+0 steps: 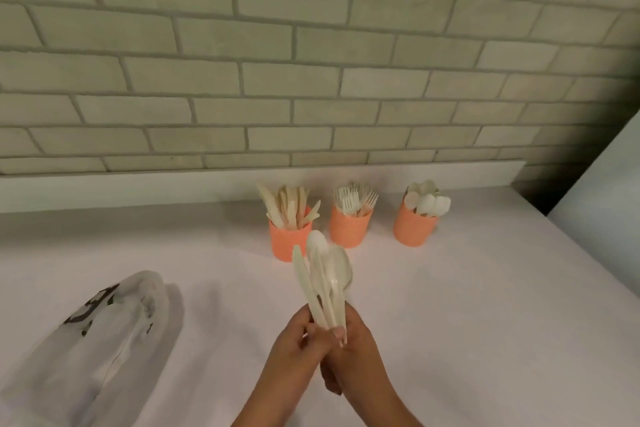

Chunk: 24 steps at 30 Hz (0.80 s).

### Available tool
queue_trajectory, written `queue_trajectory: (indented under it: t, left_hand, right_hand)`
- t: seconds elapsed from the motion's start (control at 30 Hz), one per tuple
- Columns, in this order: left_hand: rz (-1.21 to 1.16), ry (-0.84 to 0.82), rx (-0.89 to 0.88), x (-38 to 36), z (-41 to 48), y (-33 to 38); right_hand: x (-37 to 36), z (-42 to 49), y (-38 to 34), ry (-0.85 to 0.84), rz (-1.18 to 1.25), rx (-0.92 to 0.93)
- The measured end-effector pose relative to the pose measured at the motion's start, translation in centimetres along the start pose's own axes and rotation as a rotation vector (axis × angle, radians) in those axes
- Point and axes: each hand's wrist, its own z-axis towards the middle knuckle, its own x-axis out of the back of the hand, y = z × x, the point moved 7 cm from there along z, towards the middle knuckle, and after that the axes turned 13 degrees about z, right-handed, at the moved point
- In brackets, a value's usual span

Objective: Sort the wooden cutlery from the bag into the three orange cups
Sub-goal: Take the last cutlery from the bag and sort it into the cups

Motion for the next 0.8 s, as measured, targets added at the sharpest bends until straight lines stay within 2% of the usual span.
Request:
queue_trajectory:
  t: [0.1,0.17,0.23,0.4,0.6,0.63,0.7,0.8]
  left_hand:
    - [0.093,-0.003,0.025,-3.0,0.5,-0.3]
    - [0.105,0.007,0.008,-5.1,1.1,0.1]
    - [0.12,0.03,-0.003,-7.1,1.6,0.6]
    - [0.054,0.088,0.002,-11.9,2.4,2.4]
    - [-0.171,0.236,-0.032,-16.3,3.8,4.8]
    - [-0.176,0.256,-0.054,-16.9,4.0,5.4]
    - [-0.171,0.294,-0.118,-17.9,4.4,6.6]
    - [-0.139,0.29,-0.236,-20.5,5.0,8.2]
  right_hand:
    - [2.9,-0.6,0.7,0.068,-0.122,-0.046]
    - [4.7,-0.7,0.6,0.069,-0.284,-0.022]
    - [6.5,-0.8,0.7,0.046,-0.335,-0.058]
    - [11.7,-0.8,1.0,-0.022,-0.008,-0.263]
    - [16.9,-0.2,1.6,-0.191,0.115,-0.267]
    - [17.5,-0.3,2.1,-0.226,0.196,-0.316]
    - [18.9,-0.5,2.7,-0.239,0.538,-0.443]
    - [22.1,-0.1,2.2,-0.109,1.039,-0.511]
